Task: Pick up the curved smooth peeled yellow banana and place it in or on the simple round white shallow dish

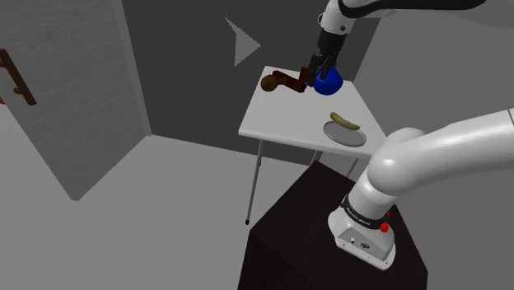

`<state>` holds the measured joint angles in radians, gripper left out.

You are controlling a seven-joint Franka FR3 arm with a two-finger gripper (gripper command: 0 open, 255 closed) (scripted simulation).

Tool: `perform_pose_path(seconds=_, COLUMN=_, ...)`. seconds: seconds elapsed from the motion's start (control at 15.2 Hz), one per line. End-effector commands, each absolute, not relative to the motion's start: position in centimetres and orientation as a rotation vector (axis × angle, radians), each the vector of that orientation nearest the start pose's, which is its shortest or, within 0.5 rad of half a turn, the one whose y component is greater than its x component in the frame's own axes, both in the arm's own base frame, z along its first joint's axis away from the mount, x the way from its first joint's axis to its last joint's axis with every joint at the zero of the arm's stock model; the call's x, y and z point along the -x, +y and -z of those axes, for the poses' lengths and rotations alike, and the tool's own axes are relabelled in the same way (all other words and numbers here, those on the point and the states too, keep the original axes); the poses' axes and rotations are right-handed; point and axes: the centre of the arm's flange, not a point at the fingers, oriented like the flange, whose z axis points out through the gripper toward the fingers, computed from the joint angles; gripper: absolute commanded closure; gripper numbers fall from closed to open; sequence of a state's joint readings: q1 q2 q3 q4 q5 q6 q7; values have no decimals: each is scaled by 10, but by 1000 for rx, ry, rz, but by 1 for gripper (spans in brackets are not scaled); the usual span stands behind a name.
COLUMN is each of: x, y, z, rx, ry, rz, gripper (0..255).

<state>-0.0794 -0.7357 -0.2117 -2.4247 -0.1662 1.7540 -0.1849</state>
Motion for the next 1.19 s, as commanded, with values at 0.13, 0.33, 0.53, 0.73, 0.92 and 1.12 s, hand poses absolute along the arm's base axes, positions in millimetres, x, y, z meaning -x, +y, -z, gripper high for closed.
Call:
perform_pose_path(seconds=0.13, x=-317, y=-183, z=-540, rx=3152, ry=91, rz=163, gripper=0)
perform_pose_path(seconds=0.33, x=-319, y=-222, z=-528, rx=3135, ry=110, rz=205, gripper=0)
perform_pose_path(seconds=0.53, x=-321, y=-261, z=-516, rx=3118, ry=129, rz=247, gripper=0)
perform_pose_path(seconds=0.73, x=-323, y=-300, z=-503, rx=3100, ry=147, rz=288, gripper=0)
perform_pose_path(seconds=0.92, x=-325, y=-339, z=-490, rx=3082, ry=166, rz=329, gripper=0)
perform_pose_path(seconds=1.12, x=-328, y=-358, z=-478, rx=3072, ry=175, rz=349, gripper=0)
